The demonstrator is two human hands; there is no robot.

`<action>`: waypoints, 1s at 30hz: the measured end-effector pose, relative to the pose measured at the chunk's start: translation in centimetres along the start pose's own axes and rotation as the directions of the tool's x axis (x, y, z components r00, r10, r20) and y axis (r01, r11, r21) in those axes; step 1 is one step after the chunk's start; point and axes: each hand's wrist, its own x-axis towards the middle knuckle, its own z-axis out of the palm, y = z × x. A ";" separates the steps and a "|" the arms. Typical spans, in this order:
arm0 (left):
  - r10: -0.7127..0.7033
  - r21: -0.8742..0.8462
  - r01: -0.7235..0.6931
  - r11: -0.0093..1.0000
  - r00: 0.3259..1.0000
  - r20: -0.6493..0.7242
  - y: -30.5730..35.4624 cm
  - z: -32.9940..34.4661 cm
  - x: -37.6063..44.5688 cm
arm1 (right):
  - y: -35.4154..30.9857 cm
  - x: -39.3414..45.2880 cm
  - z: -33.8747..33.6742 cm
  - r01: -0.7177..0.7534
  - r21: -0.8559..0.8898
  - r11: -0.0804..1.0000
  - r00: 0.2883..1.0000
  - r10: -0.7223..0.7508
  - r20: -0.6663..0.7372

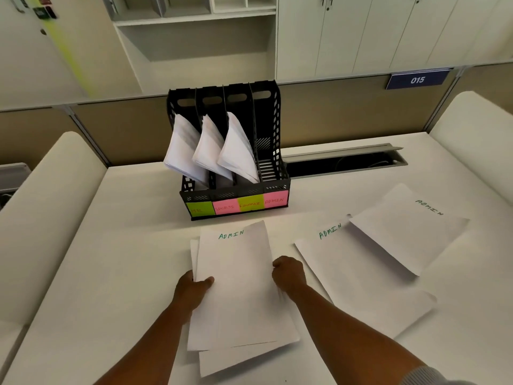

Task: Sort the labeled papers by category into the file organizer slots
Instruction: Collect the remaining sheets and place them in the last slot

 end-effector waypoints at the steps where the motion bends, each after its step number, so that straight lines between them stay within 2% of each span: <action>1: 0.009 0.006 -0.009 1.000 1.000 0.020 0.1 0.3 0.1 | 0.2 0.1 -0.3 -0.019 -0.052 0.998 0.998 0.015 -0.068; 5: 0.027 0.024 -0.029 0.999 0.999 0.045 0.4 1.3 0.1 | 1.1 0.4 -2.1 -0.111 -0.279 0.954 0.954 0.023 -0.300; 9: 0.025 0.022 -0.026 0.999 0.998 0.053 0.7 2.2 0.3 | 3.2 0.7 -4.0 -0.222 -0.376 0.900 0.925 0.072 -0.373; 12: 0.027 0.020 -0.028 0.999 0.997 0.069 0.9 2.8 0.4 | 5.0 1.0 -4.4 -0.224 -0.425 0.877 0.921 0.048 -0.388; 23: 0.050 0.017 -0.052 0.999 0.995 0.091 2.4 4.4 0.7 | 5.7 1.7 -4.8 -0.071 -0.571 0.818 0.946 -0.126 -0.299; 25: 0.050 0.014 -0.052 0.999 0.994 0.093 2.6 4.4 0.7 | 5.4 1.9 -5.0 -0.052 -0.540 0.840 0.939 -0.144 -0.313; 28: 0.055 0.018 -0.057 0.998 0.994 0.094 2.7 4.5 0.8 | 4.3 2.1 -5.3 0.024 -0.403 0.915 0.922 -0.176 -0.344; 30: 0.064 0.016 -0.066 0.998 0.993 0.095 2.8 4.7 0.7 | 3.0 2.5 -5.0 0.088 -0.353 0.931 0.927 -0.206 -0.314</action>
